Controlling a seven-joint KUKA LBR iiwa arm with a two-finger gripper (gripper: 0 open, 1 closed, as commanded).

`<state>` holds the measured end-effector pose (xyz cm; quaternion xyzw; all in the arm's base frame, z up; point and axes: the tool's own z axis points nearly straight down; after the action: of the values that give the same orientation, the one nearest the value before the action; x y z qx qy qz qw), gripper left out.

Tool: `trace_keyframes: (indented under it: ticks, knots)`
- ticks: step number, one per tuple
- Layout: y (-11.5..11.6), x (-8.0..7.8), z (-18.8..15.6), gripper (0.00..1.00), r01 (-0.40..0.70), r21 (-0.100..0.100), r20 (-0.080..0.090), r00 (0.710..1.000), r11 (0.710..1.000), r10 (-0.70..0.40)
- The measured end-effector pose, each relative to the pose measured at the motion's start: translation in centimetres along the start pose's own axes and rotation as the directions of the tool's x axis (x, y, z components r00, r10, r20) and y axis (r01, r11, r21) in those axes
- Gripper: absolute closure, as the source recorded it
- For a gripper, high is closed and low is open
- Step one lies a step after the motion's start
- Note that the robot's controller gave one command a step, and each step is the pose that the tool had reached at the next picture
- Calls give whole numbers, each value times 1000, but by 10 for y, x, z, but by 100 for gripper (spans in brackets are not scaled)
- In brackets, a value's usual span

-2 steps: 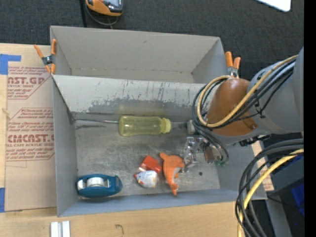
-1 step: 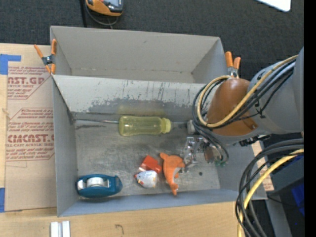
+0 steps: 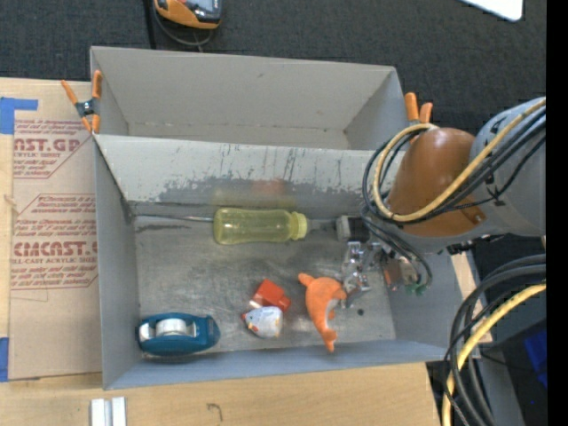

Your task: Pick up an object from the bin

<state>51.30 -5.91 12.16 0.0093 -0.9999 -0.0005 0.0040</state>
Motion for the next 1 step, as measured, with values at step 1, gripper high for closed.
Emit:
trace_keyframes:
  ticks: [1]
  knots:
    - [29, -42, -20, 100, 153, 7, 17, 988, 988, -153]
